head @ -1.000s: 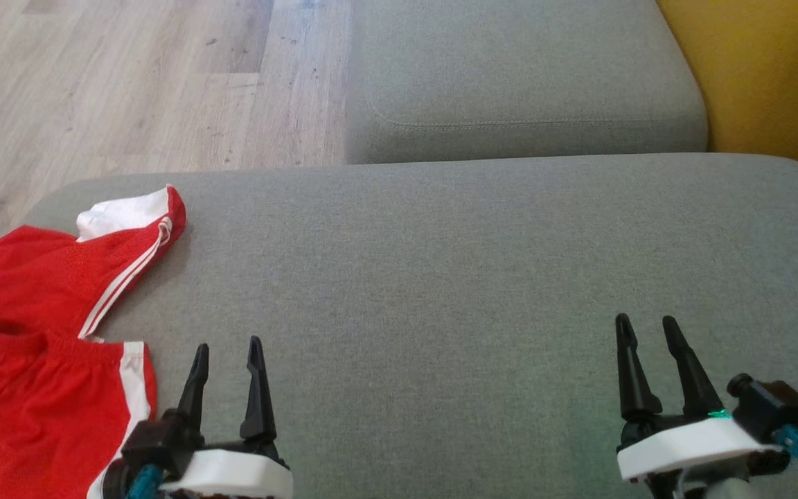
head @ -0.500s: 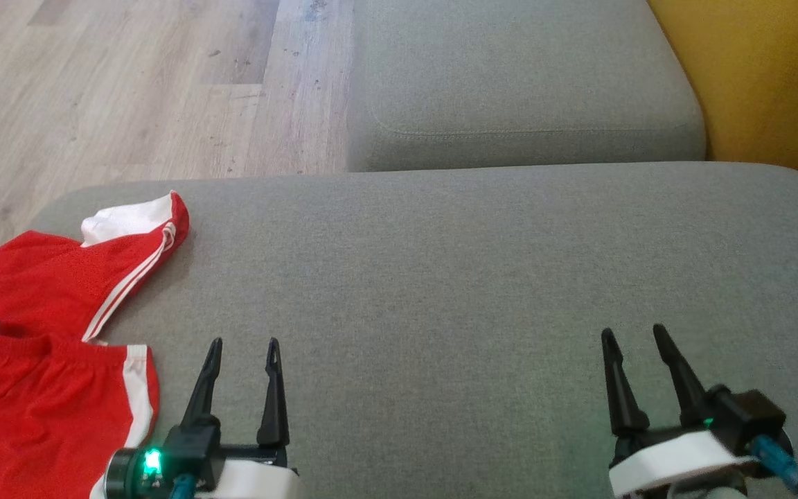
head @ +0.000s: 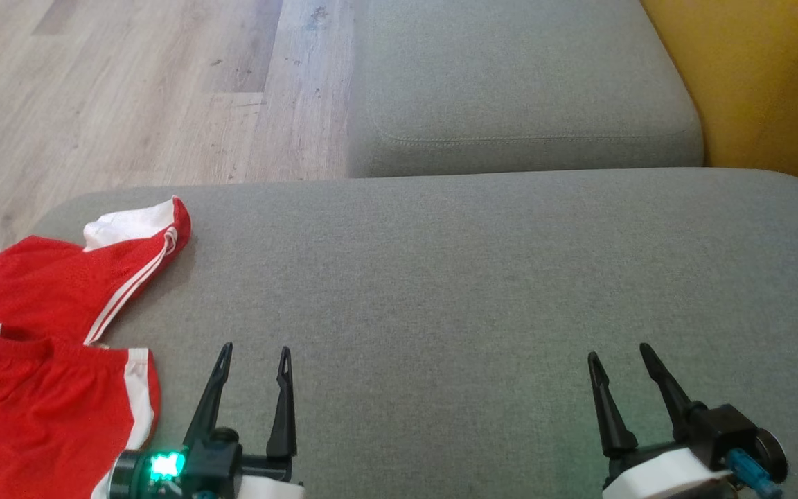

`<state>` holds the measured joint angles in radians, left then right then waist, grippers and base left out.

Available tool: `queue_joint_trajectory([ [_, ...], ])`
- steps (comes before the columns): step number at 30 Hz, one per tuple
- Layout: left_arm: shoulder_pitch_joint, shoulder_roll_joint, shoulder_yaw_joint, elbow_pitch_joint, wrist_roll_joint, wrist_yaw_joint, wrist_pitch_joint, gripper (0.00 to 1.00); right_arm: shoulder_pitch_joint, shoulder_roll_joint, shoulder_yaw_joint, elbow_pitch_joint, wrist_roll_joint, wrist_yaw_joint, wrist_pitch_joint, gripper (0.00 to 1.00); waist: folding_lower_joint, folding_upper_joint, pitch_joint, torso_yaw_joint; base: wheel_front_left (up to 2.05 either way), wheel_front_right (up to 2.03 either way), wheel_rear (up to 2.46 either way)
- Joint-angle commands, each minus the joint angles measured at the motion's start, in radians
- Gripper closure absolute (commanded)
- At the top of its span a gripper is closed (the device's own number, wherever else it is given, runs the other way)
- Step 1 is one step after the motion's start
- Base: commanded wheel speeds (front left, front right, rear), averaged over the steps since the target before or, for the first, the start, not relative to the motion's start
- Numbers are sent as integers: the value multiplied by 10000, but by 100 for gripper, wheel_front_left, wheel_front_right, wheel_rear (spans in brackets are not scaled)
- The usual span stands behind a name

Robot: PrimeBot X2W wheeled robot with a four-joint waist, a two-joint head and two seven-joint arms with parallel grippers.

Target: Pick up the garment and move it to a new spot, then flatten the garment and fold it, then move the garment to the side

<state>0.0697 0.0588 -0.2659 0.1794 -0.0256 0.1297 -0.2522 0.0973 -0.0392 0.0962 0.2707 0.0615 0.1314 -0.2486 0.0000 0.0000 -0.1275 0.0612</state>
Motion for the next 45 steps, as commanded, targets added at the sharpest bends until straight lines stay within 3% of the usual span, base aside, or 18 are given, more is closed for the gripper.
queue_joint_trajectory([
  [1, -386, 77, 287, -327, 41, 35, -95, 0, -340, -110, 278, -284, -37, -7, -132, 0, 0, 0, -1, -7, 0, 0, 0],
  [14, -361, 77, 306, -17, 85, -82, -95, 0, -209, -110, 239, -215, 38, -7, -132, 0, 0, 0, 4, 447, 0, 0, 0],
  [26, -507, 183, 382, -146, 111, -70, -95, 0, -279, -110, 288, -345, 279, -7, -132, 0, 0, 0, 336, 2491, 0, 0, 0],
  [32, -589, 146, 591, -278, 32, 126, -95, 0, -416, -110, 318, -385, 182, -7, -132, 0, 0, 0, 657, 3734, 0, 0, 0],
  [45, -473, 35, 1302, -1179, 34, 895, -95, 0, -951, -110, 481, -272, -512, -7, -132, 0, 0, 0, 1659, 4592, 0, 0, 0],
])
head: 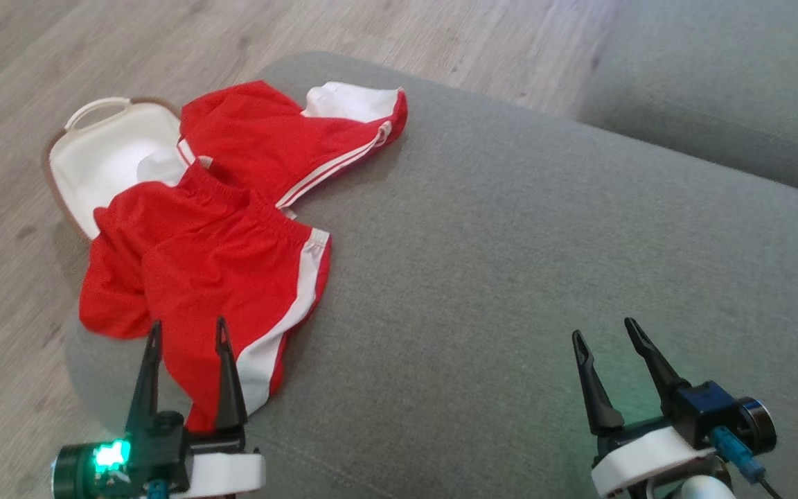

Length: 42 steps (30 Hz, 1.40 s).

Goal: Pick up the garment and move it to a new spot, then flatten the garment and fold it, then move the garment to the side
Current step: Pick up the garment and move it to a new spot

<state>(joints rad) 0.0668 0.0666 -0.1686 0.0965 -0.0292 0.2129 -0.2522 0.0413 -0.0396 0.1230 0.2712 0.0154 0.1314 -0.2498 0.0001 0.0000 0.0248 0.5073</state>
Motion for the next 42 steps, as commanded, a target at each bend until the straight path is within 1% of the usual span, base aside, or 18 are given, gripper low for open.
queue_joint_trajectory([
  [1, -474, -39, 361, -416, 89, 74, -95, 0, -390, -106, 193, -275, -116, -7, -120, 0, -1, 0, 189, 172, 0, 0, 0],
  [6, -1039, 123, 649, -653, 109, 64, -95, 0, -327, -199, -24, -404, -571, -7, -120, 0, -1, 0, 681, 335, 0, 0, 0],
  [9, -1860, 350, 684, -327, 84, -250, -95, 0, -331, -481, -125, -607, -748, -7, -120, 0, -1, 0, 1129, 387, 0, 0, 0],
  [11, -2559, 540, 723, 145, 50, -497, -95, 0, -358, -752, -107, -751, -859, -7, -120, 0, -1, 0, 1492, 348, 0, 0, 0],
  [14, -3758, 731, 734, 1544, -179, -991, -95, 0, -479, -1203, 10, -1002, -906, -7, -120, 0, -1, 0, 1990, 212, 0, 0, 0],
  [15, -4241, 804, 730, 2104, -190, -1085, -15, 0, -504, -1371, 59, -1079, -906, -7, -120, 0, -1, 0, 2131, 193, 0, 0, 0],
  [17, -5212, 842, 689, 3222, -283, -1297, 623, 0, -559, -1714, 146, -1264, -906, -7, -120, 0, -1, 0, 2469, 156, 0, 0, 0],
  [20, -6577, 657, 801, 4613, -640, -1431, 1492, 0, -643, -2213, 179, -1514, -887, -7, -120, 0, -1, 0, 2950, 170, 0, 0, 0],
  [24, -7872, 519, 885, 6486, -1022, -1601, 2719, 0, -708, -2663, 255, -1759, -799, -7, -120, 0, -1, 0, 3366, 131, 0, 0, 0],
  [29, -8703, 435, 940, 8524, -1379, -1842, 3797, 0, -853, -2952, 344, -1968, -733, -7, -120, 0, -1, 0, 3746, 4, 0, 0, 0],
  [32, -8918, 359, 975, 9350, -1581, -1991, 4029, 0, -959, -3047, 414, -2024, -703, -7, -120, 0, -1, 0, 3915, -95, 0, 0, 0],
  [33, -8918, 359, 975, 9350, -1581, -1991, 4029, 0, -959, -3047, 414, -2024, -703, -7, -120, 0, -1, 0, 3915, -95, 0, 0, 0],
  [35, -9005, 361, 990, 9771, -1659, -2047, 4011, 0, -1041, -3076, 422, -2027, -678, -7, -120, 0, -1, 0, 3991, -174, 0, 0, 0],
  [36, -9046, 380, 991, 9933, -1687, -2088, 3956, 62, -1075, -3081, 413, -2028, -665, -7, -120, 0, -1, 0, 4022, -212, 0, 0, 0],
  [37, -9089, 406, 970, 10052, -1696, -2166, 3841, 100, -1106, -3088, 392, -2024, -650, -7, -120, 0, -1, 0, 4045, -243, 0, 0, 0],
  [39, -9160, 461, 961, 10258, -1735, -2273, 3599, 100, -1154, -3076, 335, -2017, -625, -7, -120, 0, -1, 0, 4063, -306, 0, 0, 0],
  [42, -9369, 704, 941, 10425, -1771, -2485, 2892, 100, -1201, -2936, 266, -1944, -595, -7, -120, 0, -1, 0, 3892, -431, 0, 0, 0],
])
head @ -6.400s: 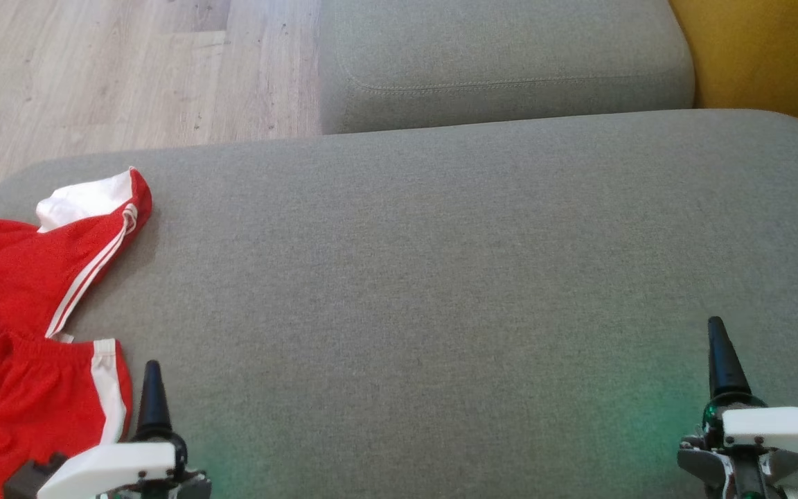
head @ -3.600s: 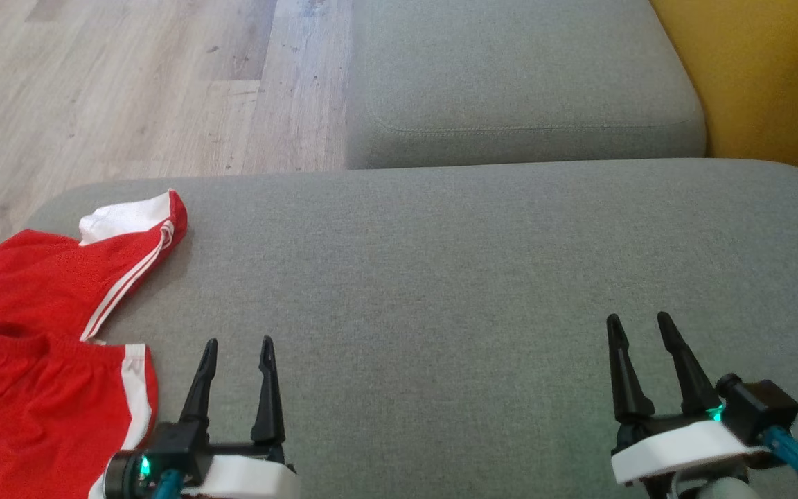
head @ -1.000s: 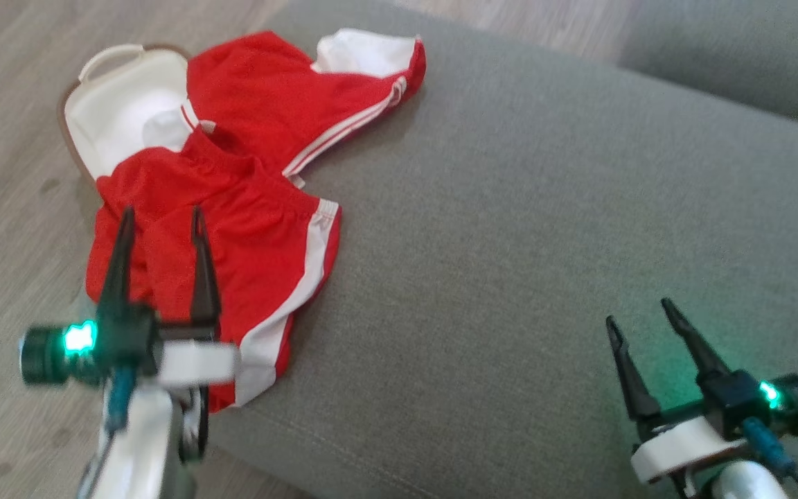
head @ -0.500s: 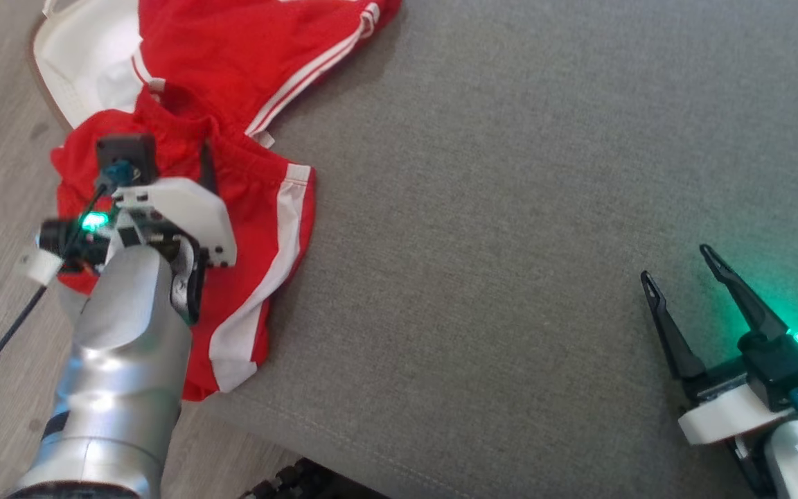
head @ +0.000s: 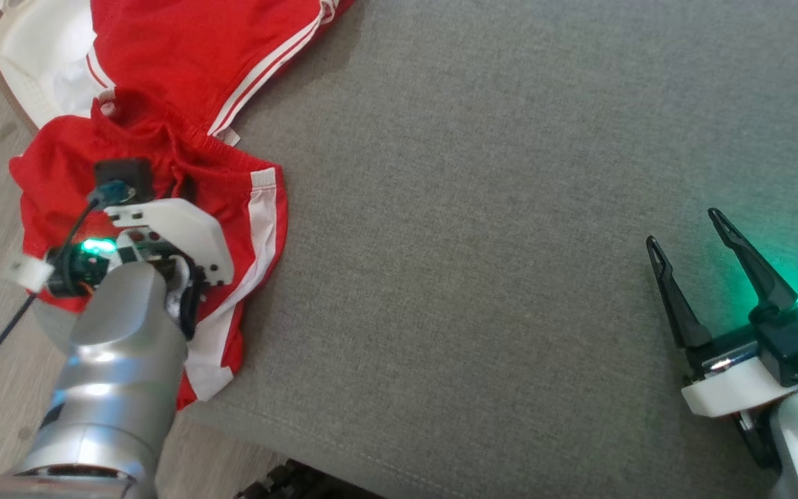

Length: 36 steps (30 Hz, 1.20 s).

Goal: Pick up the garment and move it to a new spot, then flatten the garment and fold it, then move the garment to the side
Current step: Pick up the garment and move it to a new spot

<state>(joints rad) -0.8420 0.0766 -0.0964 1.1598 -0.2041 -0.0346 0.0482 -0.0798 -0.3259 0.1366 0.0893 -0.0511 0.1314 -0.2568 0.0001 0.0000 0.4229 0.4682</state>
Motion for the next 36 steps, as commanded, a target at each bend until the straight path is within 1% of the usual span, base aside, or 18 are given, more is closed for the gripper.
queue_joint_trajectory([
  [1, -353, 669, 178, -187, 2, -71, -258, 100, 12, 1, 115, -91, 78, -7, -49, 0, -1, 0, -194, -57, 0, 0, 0],
  [7, -1032, 993, -297, -449, 406, -200, -834, 100, 119, 715, 140, 163, 108, -7, -49, 0, -1, 0, -1170, -143, 0, 0, 0],
  [12, -1653, 1158, -690, -1177, 619, -486, -979, 100, 215, 1452, 130, 403, 122, -7, -49, 0, -1, 0, -2268, -377, 0, 0, 0],
  [15, -1956, 1262, -953, -1809, 758, -610, -856, 100, 321, 1915, 63, 537, 120, -7, -49, 0, -1, 0, -2938, -658, 0, 0, 0],
  [19, -2197, 1184, -1248, -2723, 649, -805, -513, 100, 546, 2389, -26, 680, 127, -7, -49, 0, -1, 0, -3792, -1249, 0, 0, 0],
  [22, -2297, 1072, -1511, -3523, 483, -891, -180, 100, 728, 2613, -77, 721, 168, -7, -49, 0, -1, 0, -4225, -1912, 0, 0, 0],
  [23, -2328, 1000, -1633, -4040, 349, -913, 29, 100, 772, 2690, -90, 744, 197, -7, -49, 0, -1, 0, -4380, -2440, 0, 0, 0],
  [26, -2302, 891, -1924, -4670, 193, -936, 328, 100, 773, 2740, -95, 780, 259, -7, -49, 0, -1, 0, -4528, -3288, 0, 0, 0],
  [27, -2226, 691, -2143, -4940, -17, -946, 534, 100, 780, 2749, -33, 773, 375, -7, -49, 0, -1, 0, -4578, -3828, 0, 0, 0],
  [32, -2119, 285, -2592, -5130, -534, -956, 421, 100, 692, 2753, 233, 776, 685, -7, -49, 0, -1, 0, -4577, -5216, 0, 0, 0],
  [33, -2119, 285, -2592, -5130, -534, -956, 421, 100, 692, 2753, 233, 776, 685, -7, -49, 0, -1, 0, -4577, -5216, 0, 0, 0],
  [36, -2048, -1, -2640, -4970, -1201, -958, 143, 100, 598, 2754, 406, 779, 780, -7, -49, 0, -1, 0, -4498, -5991, 0, 0, 0],
])
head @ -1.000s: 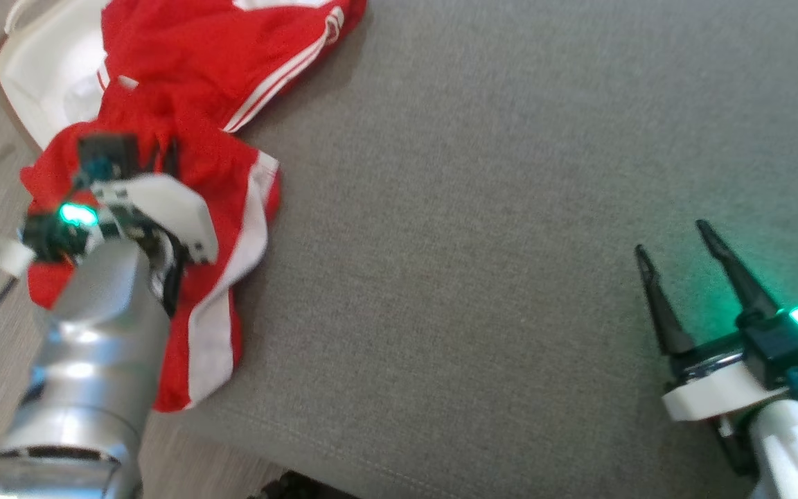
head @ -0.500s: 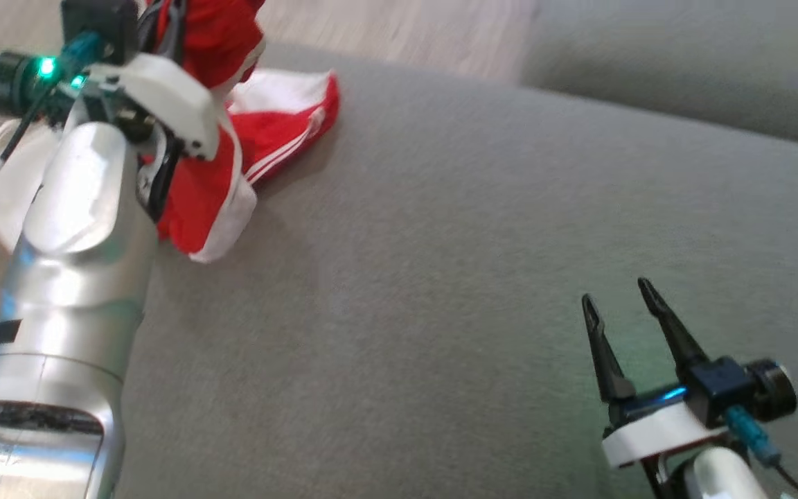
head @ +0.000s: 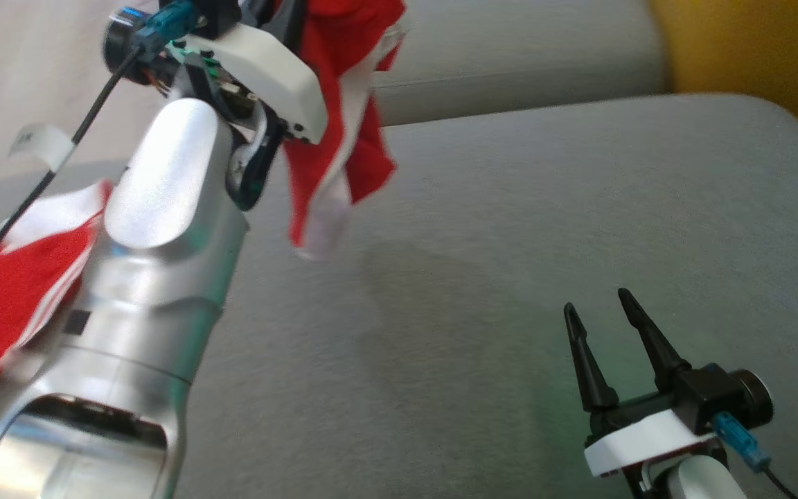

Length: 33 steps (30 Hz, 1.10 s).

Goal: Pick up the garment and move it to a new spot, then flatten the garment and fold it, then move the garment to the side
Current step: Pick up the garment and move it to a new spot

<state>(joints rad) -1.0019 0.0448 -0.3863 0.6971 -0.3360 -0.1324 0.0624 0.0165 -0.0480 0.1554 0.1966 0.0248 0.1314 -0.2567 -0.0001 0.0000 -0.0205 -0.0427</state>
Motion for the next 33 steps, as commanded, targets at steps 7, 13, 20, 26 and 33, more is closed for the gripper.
queue_joint_trajectory([
  [7, 183, 63, -462, 168, -1865, 32, -1384, 100, -545, -23, 333, -339, 137, -7, -51, 0, 1, 0, 332, -1928, 0, 0, 0],
  [13, 1857, 58, -2323, 559, -3885, 637, -2764, 100, -755, -23, 263, -407, 186, -7, -51, 0, 1, 0, 975, -1983, 0, 0, 0],
  [20, 3968, 56, -2470, 501, -4566, 1276, -3234, 100, -790, -23, -25, -428, 113, -7, -51, 0, 1, 0, 1344, -1267, 0, 0, 0],
  [26, 6008, 56, -1442, -1167, -2743, 2029, -3239, 0, -442, -22, -281, -348, 70, -7, -51, 0, 1, 0, 885, -307, 0, 0, 0],
  [33, 8289, 55, -71, -3291, -555, 2723, -3240, 0, 248, -22, -576, -216, 115, -7, -51, 0, 1, 0, 67, 697, 0, 0, 0],
])
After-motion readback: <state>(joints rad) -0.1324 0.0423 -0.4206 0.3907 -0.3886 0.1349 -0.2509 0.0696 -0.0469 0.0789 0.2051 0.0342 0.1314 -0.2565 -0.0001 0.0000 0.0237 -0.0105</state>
